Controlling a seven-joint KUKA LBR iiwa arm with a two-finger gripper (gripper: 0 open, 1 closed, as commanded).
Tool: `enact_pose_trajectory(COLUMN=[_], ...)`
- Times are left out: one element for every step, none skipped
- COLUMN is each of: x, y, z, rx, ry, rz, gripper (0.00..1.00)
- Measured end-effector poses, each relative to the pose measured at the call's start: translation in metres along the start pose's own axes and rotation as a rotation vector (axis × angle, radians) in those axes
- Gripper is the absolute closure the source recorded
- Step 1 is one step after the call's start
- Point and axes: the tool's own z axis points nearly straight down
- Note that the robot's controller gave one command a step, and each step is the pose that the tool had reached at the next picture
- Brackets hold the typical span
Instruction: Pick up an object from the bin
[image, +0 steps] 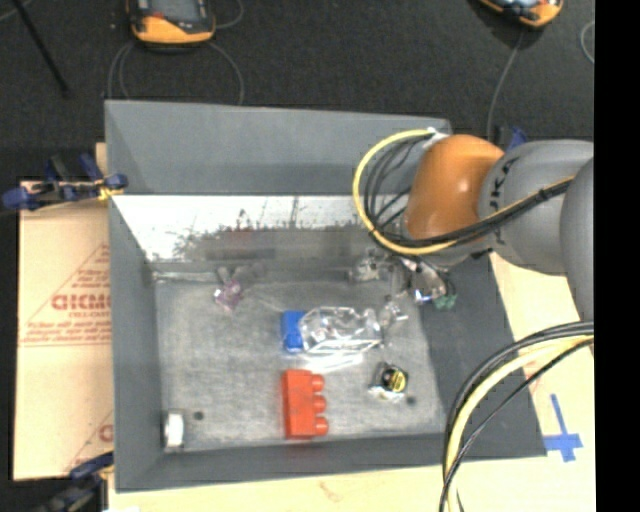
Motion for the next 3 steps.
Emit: enact_pose_trajectory(x=[-0.014, -0.020, -0.006], y=[0.043, 0.103, 0.121], z=[-0.001, -0.004, -0.003], rx=[-0.002, -0.007, -0.001], ry=[-0.004, 0.004, -0.008], rz=[-0.193, -0.305, -0.451], gripper=[0.00, 0.00, 0.00])
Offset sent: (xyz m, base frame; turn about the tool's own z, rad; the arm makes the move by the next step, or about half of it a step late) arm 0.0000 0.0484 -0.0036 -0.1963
